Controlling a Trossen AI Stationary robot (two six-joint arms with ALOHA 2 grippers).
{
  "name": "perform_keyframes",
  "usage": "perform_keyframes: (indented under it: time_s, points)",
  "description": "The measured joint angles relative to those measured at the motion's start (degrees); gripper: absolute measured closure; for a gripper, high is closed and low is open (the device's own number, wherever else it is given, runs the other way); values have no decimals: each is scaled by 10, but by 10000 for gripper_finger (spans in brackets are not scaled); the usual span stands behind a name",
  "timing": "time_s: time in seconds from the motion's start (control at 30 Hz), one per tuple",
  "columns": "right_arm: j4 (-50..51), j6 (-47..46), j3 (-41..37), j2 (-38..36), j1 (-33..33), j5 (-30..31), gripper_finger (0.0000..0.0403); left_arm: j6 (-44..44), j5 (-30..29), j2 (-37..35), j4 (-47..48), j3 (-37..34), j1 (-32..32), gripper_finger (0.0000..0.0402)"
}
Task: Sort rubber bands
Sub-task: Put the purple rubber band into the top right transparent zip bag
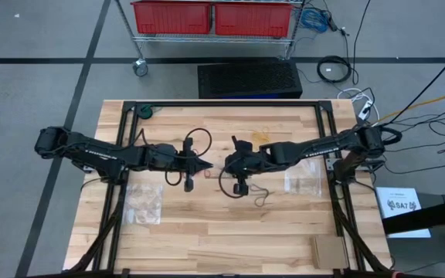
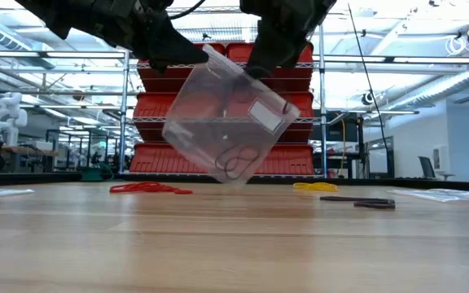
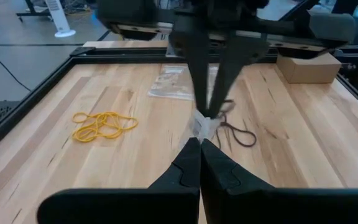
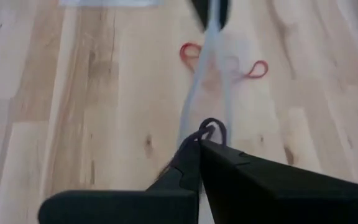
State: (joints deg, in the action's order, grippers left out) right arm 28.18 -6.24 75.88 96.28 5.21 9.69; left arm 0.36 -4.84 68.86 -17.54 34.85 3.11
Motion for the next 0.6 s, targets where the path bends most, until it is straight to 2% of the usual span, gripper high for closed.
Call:
perform_keyframes:
  time_s: [0.47, 0.6]
  points:
    - [-12, 18, 32, -3, -22, 6, 403, 0, 3, 0, 1, 0, 0, 401]
    - [-12, 14, 32, -3, -33, -22, 403, 0, 8, 0, 0, 0, 0, 401]
